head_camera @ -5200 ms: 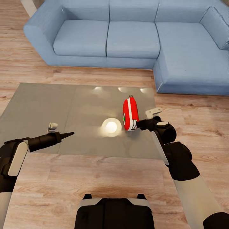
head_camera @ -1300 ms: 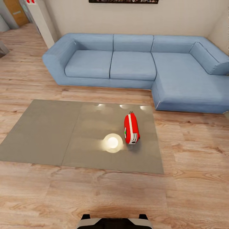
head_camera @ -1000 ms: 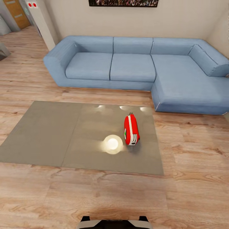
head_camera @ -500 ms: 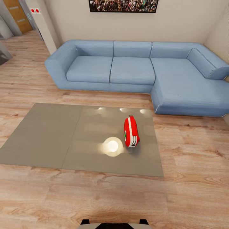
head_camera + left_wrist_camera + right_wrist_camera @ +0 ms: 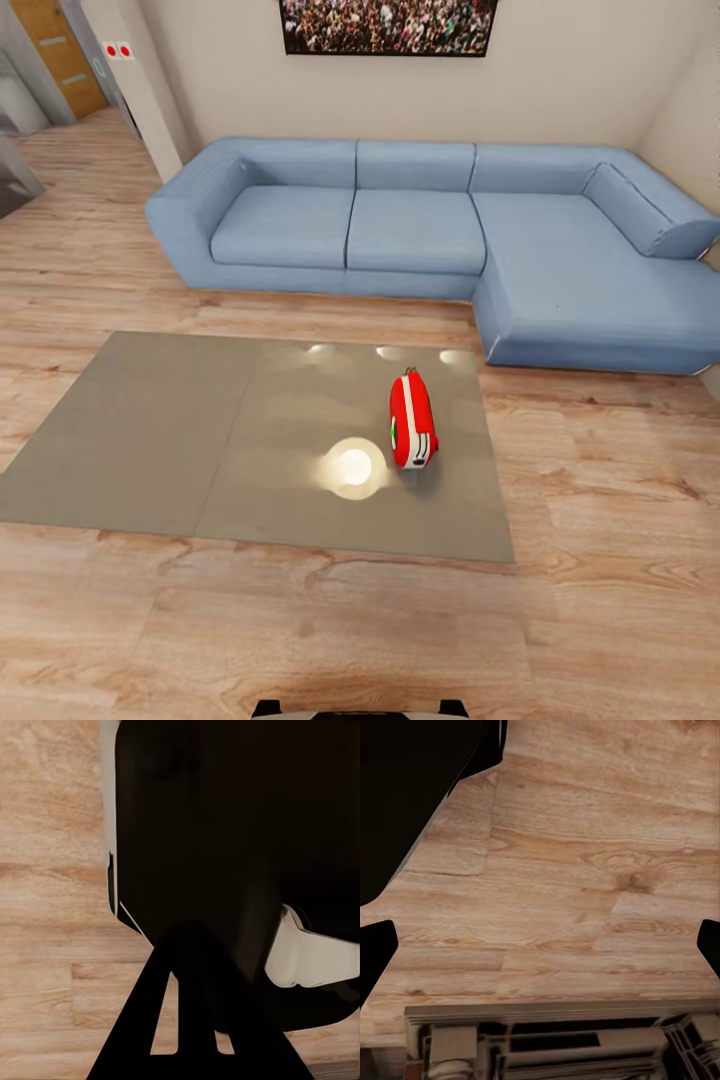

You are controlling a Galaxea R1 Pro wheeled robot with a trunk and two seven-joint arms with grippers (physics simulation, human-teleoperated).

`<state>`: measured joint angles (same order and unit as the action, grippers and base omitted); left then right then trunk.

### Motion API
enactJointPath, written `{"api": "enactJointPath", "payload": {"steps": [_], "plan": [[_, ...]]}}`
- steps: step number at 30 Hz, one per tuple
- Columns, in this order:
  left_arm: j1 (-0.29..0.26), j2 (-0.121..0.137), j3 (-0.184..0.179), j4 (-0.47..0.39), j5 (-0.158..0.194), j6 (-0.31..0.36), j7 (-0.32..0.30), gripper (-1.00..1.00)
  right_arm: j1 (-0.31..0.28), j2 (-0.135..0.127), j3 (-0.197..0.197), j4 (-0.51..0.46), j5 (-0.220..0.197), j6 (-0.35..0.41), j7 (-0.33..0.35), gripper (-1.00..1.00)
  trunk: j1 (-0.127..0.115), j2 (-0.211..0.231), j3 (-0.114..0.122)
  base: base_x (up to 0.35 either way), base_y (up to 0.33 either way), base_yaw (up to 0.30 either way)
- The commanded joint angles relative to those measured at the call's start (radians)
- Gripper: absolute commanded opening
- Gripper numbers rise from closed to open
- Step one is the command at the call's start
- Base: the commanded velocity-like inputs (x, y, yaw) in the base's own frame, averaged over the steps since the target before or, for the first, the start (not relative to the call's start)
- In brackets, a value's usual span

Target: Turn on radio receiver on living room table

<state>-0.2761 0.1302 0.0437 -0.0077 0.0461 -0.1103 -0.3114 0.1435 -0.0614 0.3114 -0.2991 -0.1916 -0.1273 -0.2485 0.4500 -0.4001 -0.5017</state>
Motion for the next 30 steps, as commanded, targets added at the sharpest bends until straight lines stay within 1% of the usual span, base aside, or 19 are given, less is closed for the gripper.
{"api": "enactJointPath", "payload": {"steps": [1,30], "plan": [[0.0,0.0,0.0,0.0,-0.001,0.0,0.0,-1.0,0.0,0.0,0.0,0.0,0.0,0.0,0.0,1.0,0.0,0.0,0.002,0.0,0.0,0.0],[0.0,0.0,-0.001,0.0,0.0,0.0,0.0,-1.0,0.0,0.002,0.0,0.0,0.001,-0.002,-0.001,1.0,0.0,0.0,0.048,0.0,0.0,0.0]]}}
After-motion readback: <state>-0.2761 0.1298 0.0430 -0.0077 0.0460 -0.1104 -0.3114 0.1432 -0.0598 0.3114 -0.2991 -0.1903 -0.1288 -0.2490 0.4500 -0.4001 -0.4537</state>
